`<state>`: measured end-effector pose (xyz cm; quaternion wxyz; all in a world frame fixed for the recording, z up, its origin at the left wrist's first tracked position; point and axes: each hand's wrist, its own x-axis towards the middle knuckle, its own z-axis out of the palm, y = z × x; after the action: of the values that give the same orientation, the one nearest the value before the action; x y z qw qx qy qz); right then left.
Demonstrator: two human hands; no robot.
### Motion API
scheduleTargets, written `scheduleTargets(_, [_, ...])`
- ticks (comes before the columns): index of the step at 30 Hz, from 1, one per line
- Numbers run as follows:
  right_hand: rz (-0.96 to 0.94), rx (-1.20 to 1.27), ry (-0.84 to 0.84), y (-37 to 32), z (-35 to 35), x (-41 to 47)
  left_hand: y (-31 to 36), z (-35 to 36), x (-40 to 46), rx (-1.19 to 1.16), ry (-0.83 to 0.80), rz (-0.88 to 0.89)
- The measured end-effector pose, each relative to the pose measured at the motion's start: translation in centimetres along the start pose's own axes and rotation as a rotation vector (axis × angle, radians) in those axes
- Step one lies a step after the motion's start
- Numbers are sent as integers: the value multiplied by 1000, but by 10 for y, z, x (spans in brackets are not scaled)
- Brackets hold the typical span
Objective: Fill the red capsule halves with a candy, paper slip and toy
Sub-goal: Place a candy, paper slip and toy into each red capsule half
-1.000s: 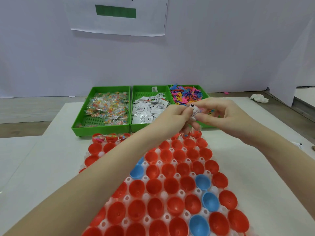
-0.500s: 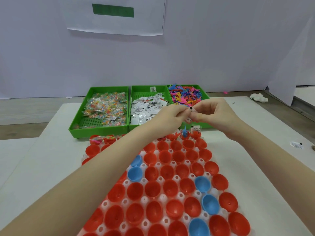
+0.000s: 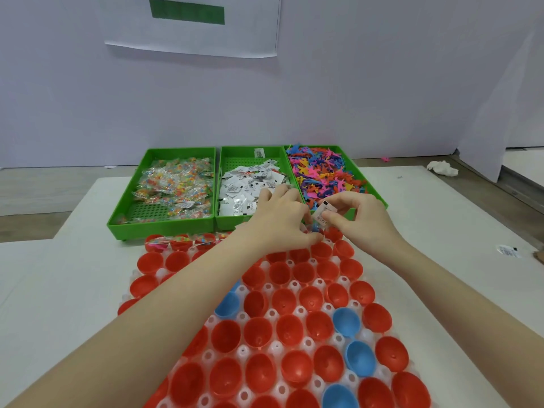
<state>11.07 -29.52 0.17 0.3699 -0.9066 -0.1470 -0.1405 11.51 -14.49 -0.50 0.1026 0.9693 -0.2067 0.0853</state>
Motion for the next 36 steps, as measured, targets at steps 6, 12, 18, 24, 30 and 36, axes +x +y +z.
scheduleTargets(6, [16,26,15,-3,0,-2,0,5,-1,-28,-25,-19])
scheduleTargets(12, [8,-4,-46,0,6,-5,-2,8,0,-43,-45,-30])
scheduleTargets(18, [-4,-172,-57,1,9,-5,-4,8,0,-40,-59,0])
scheduleTargets(24, [-18,-371,-92,-4,11,0,-4,11,-1,-67,-55,-4])
scheduleTargets(30, [17,-367,-202,-15,7,8,-4,11,-1,-30,-71,14])
scheduleTargets(36, [140,-229,-373,-18,-4,19,-4,11,0,-23,-59,9])
